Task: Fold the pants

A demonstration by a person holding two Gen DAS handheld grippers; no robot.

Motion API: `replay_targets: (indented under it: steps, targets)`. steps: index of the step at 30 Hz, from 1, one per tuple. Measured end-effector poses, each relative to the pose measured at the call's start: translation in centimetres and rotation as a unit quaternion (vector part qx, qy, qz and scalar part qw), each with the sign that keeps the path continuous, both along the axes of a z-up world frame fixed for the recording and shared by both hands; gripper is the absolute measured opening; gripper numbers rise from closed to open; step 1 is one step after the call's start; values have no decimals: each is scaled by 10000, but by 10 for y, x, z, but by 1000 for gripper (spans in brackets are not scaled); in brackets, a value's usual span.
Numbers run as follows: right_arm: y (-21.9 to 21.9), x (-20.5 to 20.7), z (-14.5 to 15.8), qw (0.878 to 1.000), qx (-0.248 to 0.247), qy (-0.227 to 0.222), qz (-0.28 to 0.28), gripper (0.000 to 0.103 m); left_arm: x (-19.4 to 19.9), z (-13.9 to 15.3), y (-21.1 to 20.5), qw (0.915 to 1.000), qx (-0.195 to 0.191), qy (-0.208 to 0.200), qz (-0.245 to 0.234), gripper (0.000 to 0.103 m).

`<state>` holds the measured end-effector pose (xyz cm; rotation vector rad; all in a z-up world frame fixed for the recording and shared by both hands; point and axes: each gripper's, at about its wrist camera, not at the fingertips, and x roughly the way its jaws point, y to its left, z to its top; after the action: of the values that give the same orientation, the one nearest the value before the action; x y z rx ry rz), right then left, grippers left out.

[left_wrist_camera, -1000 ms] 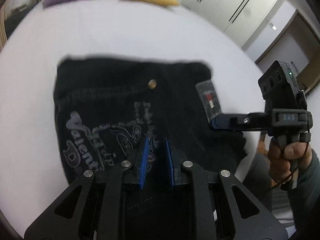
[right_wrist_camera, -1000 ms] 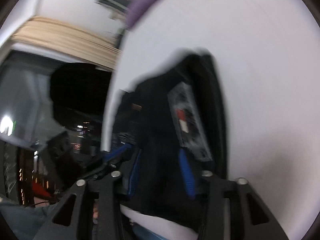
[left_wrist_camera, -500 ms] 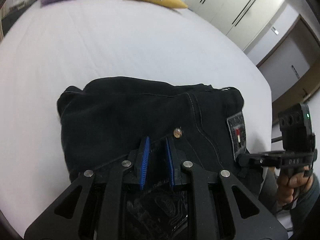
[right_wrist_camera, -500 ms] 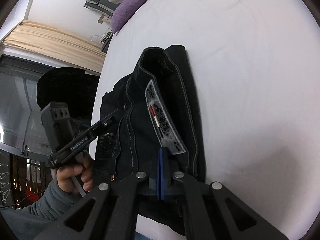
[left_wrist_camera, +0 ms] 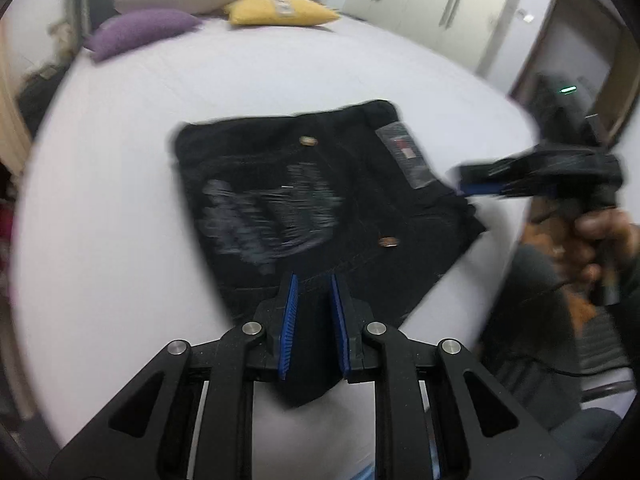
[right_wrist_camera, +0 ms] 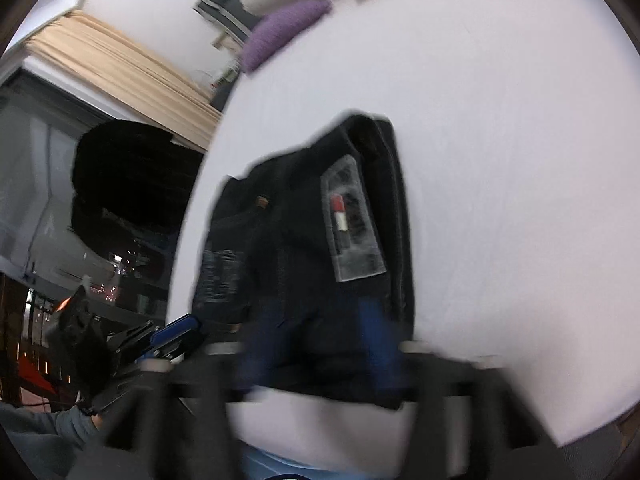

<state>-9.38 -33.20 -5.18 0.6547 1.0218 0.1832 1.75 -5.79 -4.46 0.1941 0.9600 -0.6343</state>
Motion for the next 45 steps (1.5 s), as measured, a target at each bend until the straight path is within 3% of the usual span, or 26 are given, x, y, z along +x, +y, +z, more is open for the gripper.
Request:
replay_targets:
  steps: [1, 2, 3, 4, 5, 7, 10, 14, 17, 19, 25, 26, 29, 32, 35, 45]
  targets:
    - [-2, -4, 9, 9998, -65, -153, -61, 81, 3, 5, 4, 9995, 212, -85, 215, 25]
    - [-7, -6, 18, 9994, -102, -313, -110, 81, 6, 8, 7, 9991, 229, -89, 341, 51]
    - [-12, -6, 22, 9991, -70, -382, -151, 81, 10, 15, 15, 9986, 92, -87, 517, 89]
    - [-19, -5, 24, 9989, -8, -406, -225, 81, 13, 22, 23, 9973, -75, -171, 715, 99]
    - [-26, -2, 25, 9987, 38, -390, -312, 81, 13, 27, 28, 9959, -171, -280, 847, 103]
    - [-35, 3, 24, 9983, 179, -424, -364, 81, 20, 30, 34, 9956, -170, -285, 881, 103]
    - [-47, 18, 11, 9970, 573, -387, -359, 81, 36, 14, 41, 9946, -321, 244, 953, 103]
    - [-59, 35, -22, 9944, 971, -8, -416, 81, 58, -11, 41, 9885, -525, 969, 1040, 102]
    - [-61, 43, -42, 9935, 1057, 260, -332, 81, 73, -31, 23, 9881, -396, 1180, 900, 102]
    - [-58, 46, -45, 9938, 1058, 213, -268, 81, 82, -42, 15, 9871, -261, 1292, 905, 99]
    - [-38, 59, -45, 9950, 935, 318, 169, 82, 90, -51, -5, 9866, -115, 1462, 709, 74]
    - [-35, 61, -45, 9953, 886, 333, 222, 82, 91, -54, -8, 9858, -169, 1528, 674, 66]
    - [-33, 62, -45, 9954, 852, 359, 235, 82, 96, -60, -13, 9843, -203, 1611, 688, 58]
    - [-30, 59, -43, 9968, 616, 440, 274, 69, 99, -62, -17, 9843, -172, 1632, 651, 52]
    - [-28, 57, -41, 9977, 257, 583, 221, 42, 98, -60, -21, 9862, -112, 1545, 577, 46]
    - [-3, 52, -1, 9971, -639, 248, 321, 22, 89, -41, -24, 9900, -174, 1287, 549, 28]
